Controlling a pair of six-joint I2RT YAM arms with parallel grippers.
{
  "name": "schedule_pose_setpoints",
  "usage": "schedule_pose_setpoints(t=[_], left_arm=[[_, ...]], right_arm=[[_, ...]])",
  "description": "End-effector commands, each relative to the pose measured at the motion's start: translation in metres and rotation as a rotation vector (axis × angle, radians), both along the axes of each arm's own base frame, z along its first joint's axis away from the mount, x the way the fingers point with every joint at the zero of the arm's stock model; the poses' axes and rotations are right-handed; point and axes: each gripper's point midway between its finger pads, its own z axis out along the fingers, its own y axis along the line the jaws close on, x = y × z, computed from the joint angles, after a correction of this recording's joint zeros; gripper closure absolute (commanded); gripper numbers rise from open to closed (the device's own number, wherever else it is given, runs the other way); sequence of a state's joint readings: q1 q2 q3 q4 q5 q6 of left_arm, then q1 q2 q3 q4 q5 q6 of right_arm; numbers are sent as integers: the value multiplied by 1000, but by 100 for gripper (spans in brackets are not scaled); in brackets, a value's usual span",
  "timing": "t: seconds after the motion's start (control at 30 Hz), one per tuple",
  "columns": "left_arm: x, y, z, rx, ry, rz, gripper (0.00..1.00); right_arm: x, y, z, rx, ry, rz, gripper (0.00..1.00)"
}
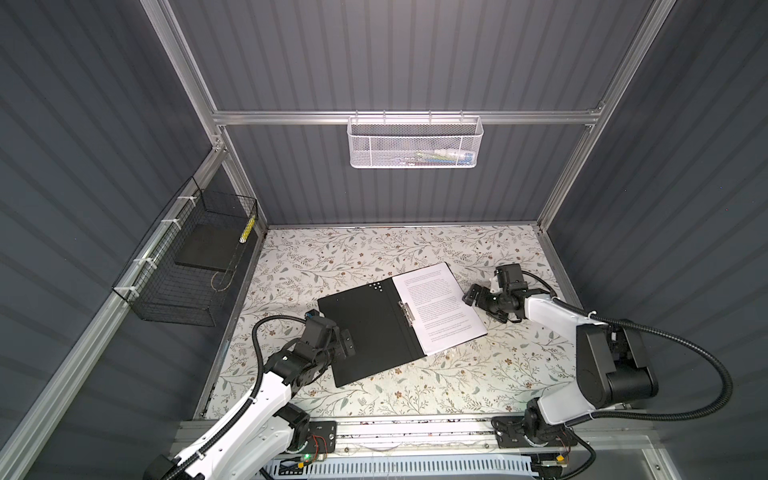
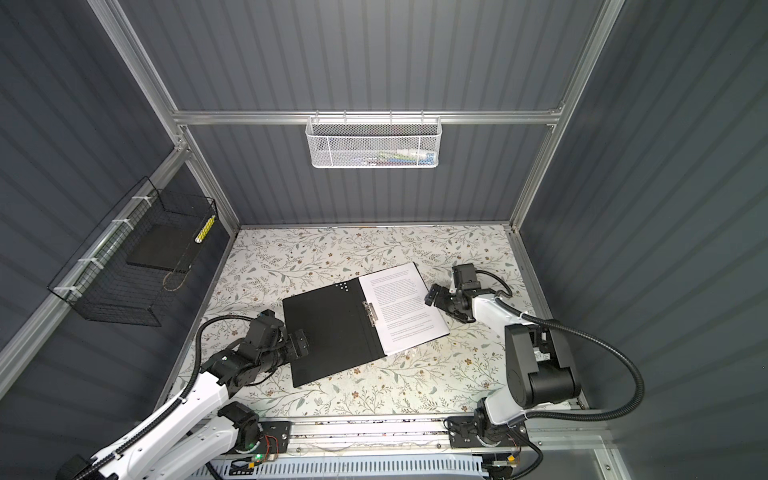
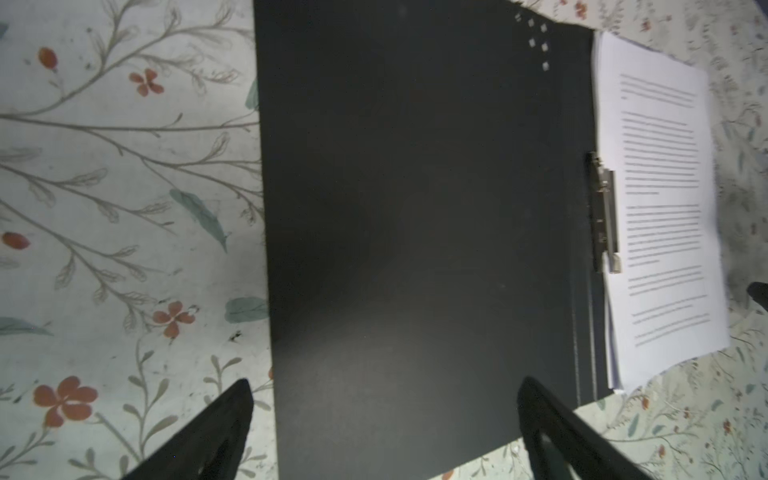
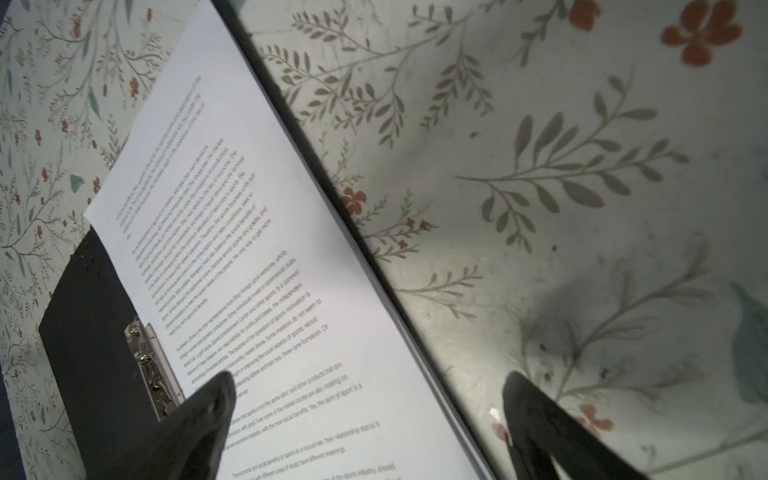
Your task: Put the files into the folder
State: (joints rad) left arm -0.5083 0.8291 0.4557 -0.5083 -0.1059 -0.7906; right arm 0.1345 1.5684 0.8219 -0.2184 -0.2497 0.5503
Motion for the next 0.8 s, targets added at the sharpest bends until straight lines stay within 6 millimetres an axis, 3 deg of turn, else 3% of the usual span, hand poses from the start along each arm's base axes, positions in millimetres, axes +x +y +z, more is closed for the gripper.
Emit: schedule_pose_setpoints(t=[0.0, 0.6, 0.77], left_arm=[[-1, 3, -14, 6, 24, 24, 0], [-1, -7, -60, 1, 108, -17, 0], [4, -22, -53, -80, 73, -49, 0]], right_arm=[[0, 16, -1, 81, 29, 68, 1], [4, 35, -14, 187, 96, 113, 1], [0, 43, -20, 214, 123, 140, 1]])
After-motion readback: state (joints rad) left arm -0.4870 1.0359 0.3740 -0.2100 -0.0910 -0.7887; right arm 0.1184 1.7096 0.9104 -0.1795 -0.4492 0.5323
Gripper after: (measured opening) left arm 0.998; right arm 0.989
